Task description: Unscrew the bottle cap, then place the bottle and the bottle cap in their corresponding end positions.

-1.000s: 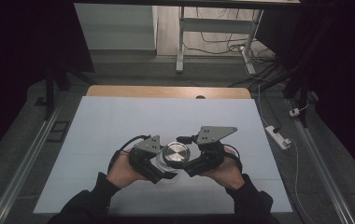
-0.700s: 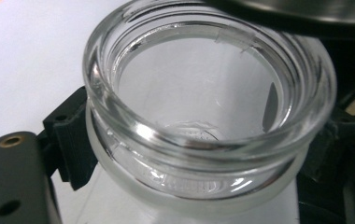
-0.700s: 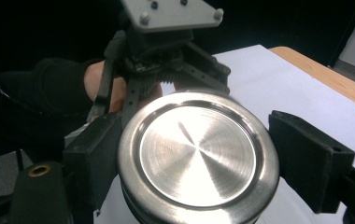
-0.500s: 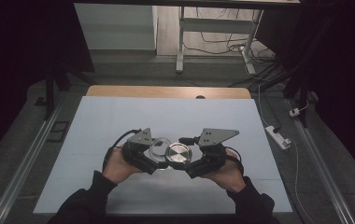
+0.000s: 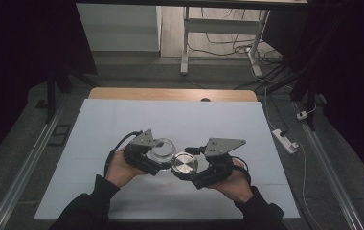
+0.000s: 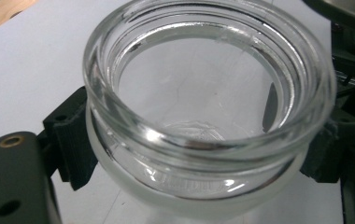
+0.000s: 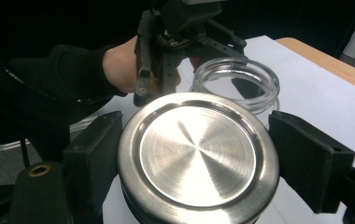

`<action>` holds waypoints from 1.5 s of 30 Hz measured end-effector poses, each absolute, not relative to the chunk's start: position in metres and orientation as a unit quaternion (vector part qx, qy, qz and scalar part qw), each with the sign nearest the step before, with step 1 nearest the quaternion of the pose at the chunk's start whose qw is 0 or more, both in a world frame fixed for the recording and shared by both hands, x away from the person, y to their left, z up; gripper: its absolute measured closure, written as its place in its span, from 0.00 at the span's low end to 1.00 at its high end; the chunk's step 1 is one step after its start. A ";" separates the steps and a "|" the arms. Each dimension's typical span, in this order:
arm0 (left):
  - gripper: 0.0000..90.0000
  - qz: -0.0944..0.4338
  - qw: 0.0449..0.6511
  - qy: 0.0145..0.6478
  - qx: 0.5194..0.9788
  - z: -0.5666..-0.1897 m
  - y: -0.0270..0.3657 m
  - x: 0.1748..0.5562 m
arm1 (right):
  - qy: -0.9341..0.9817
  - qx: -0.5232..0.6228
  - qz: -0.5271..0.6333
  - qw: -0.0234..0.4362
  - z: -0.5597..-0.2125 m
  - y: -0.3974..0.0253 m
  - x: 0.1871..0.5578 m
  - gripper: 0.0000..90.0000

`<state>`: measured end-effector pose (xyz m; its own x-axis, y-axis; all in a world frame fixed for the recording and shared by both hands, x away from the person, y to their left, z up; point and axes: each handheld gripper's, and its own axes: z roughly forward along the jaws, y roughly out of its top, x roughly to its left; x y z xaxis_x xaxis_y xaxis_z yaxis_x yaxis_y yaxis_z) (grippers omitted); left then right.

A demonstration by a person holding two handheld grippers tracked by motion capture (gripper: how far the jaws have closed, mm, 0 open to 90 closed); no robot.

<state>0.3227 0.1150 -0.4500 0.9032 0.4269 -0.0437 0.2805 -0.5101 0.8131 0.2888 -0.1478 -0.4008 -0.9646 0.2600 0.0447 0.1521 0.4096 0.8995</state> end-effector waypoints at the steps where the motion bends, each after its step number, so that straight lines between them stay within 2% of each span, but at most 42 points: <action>1: 0.17 0.083 0.449 0.205 0.866 -0.450 0.116 0.323 | 0.839 0.123 0.528 0.051 -0.401 -0.148 0.288 0.22; 22: 0.17 0.100 0.450 0.220 0.860 -0.451 0.113 0.336 | 0.846 0.113 0.518 0.049 -0.419 -0.143 0.276 0.22; 31: 0.17 0.105 0.454 0.222 0.856 -0.451 0.111 0.343 | 0.851 0.106 0.513 0.034 -0.431 -0.135 0.270 0.22; 45: 0.17 0.113 0.458 0.232 0.851 -0.454 0.106 0.364 | 0.858 0.100 0.502 0.037 -0.454 -0.131 0.262 0.22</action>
<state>0.3637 0.1062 -0.4543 0.8666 0.4986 -0.0207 0.2920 -0.4729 0.8313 0.2624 -0.1308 -0.4535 -0.9771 0.2097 0.0366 0.1345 0.4751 0.8696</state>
